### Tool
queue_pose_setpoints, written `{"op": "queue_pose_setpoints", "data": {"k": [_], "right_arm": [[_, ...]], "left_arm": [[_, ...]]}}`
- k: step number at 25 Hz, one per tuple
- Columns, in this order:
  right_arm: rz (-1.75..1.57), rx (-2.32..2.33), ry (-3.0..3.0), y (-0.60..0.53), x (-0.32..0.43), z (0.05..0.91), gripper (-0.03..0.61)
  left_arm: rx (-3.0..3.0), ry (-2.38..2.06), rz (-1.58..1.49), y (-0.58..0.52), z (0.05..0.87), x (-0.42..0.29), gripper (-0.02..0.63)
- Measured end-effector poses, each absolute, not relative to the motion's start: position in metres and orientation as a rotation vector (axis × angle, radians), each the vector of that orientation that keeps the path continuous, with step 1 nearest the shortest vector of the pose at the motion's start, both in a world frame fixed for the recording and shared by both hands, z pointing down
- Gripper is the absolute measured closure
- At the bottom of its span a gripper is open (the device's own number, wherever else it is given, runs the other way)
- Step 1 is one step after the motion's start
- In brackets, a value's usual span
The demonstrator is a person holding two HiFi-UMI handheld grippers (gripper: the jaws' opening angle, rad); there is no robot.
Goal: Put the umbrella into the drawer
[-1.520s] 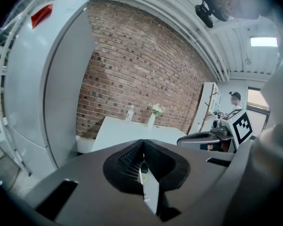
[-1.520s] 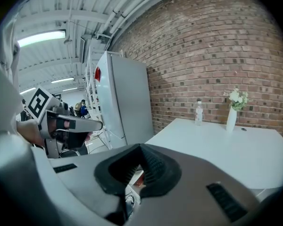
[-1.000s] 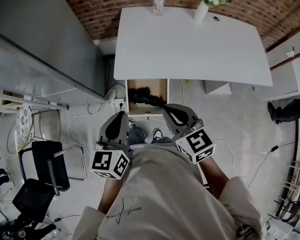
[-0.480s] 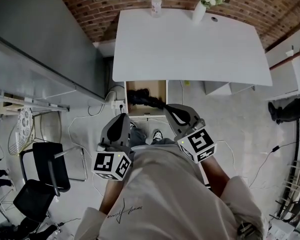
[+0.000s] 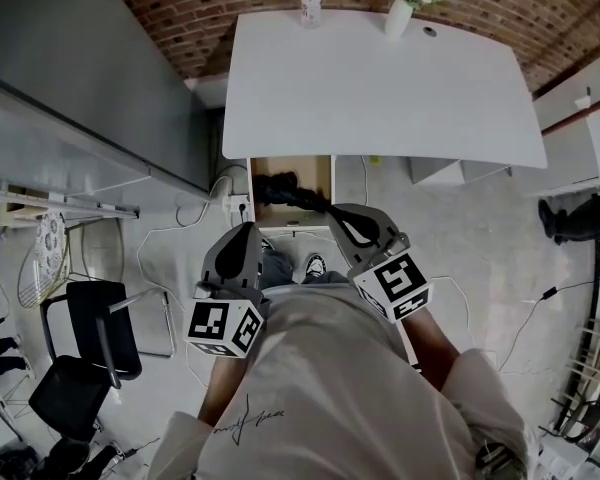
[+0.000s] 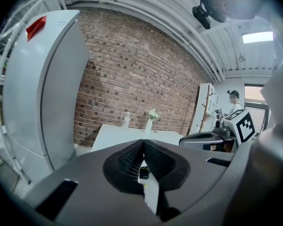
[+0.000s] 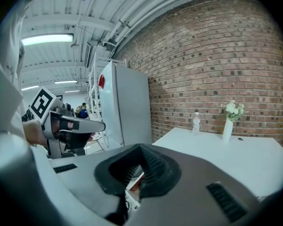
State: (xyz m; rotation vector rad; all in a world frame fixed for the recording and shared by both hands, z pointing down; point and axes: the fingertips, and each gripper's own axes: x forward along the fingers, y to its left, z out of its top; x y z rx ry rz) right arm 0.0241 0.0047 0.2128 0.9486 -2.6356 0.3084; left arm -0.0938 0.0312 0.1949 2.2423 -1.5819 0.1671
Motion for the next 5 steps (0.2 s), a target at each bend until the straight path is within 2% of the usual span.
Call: {"op": "queue_pose_setpoints", "data": {"k": [5], "right_arm": [[0.309,0.944,-2.632,0.003,0.026,0.2159,0.563]], "left_arm": [[2.235,-1.586,0.177,0.0294,0.198,-0.0941,0.598]]}}
